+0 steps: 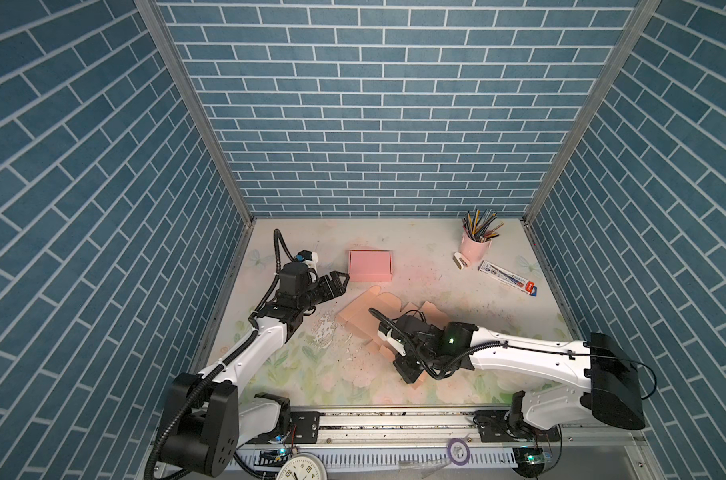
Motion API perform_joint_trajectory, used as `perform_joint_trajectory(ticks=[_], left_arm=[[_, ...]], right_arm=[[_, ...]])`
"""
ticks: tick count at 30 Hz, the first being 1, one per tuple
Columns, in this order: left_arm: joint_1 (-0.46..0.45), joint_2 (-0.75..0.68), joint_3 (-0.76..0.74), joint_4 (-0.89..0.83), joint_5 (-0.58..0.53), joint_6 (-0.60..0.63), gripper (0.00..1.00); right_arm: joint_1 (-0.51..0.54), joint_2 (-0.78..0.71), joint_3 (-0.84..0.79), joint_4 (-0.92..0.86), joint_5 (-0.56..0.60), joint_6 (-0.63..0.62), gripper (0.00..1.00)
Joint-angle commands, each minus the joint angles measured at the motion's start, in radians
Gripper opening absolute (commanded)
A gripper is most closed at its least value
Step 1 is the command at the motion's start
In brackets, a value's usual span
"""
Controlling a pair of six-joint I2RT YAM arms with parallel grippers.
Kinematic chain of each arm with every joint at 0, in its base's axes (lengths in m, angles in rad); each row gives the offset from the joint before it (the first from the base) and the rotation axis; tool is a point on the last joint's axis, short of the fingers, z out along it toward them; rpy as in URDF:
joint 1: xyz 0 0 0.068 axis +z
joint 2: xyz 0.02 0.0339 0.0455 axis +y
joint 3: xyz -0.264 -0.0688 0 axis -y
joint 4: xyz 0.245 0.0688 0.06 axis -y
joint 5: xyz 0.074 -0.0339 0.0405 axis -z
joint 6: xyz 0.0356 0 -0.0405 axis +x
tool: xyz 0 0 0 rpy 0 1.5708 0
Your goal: Fold the paper box
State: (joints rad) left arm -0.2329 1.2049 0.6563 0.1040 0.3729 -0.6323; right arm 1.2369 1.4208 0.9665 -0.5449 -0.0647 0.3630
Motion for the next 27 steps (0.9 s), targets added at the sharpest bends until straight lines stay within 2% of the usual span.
perform_joint_trajectory(ticks=[1, 4, 7, 14, 19, 23, 27], left_arm=[[0.006, -0.023, 0.029, -0.026, -0.021, 0.016, 0.87], [0.008, -0.029, 0.028, -0.038, -0.022, 0.023, 0.87], [0.007, -0.033, 0.021, -0.040, -0.028, 0.026, 0.87], [0.003, -0.049, 0.019, -0.069, -0.057, 0.059, 0.87], [0.004, -0.044, 0.002, -0.055, -0.037, 0.065, 0.87], [-0.007, -0.030, 0.002, -0.046, -0.028, 0.069, 0.87], [-0.038, -0.013, 0.008, -0.046, -0.032, 0.083, 0.87]], right_arm=[[0.008, 0.049, 0.036, 0.007, 0.014, -0.144, 0.04], [0.022, 0.102, 0.052, 0.009, 0.017, -0.189, 0.04], [0.035, 0.145, 0.074, 0.001, 0.113, -0.203, 0.04], [0.040, 0.161, 0.031, 0.041, 0.136, -0.279, 0.09], [0.040, 0.167, 0.035, 0.031, 0.132, -0.282, 0.17], [0.035, 0.121, 0.029, 0.055, 0.127, -0.244, 0.24], [0.008, 0.055, 0.006, 0.091, 0.109, -0.141, 0.35]])
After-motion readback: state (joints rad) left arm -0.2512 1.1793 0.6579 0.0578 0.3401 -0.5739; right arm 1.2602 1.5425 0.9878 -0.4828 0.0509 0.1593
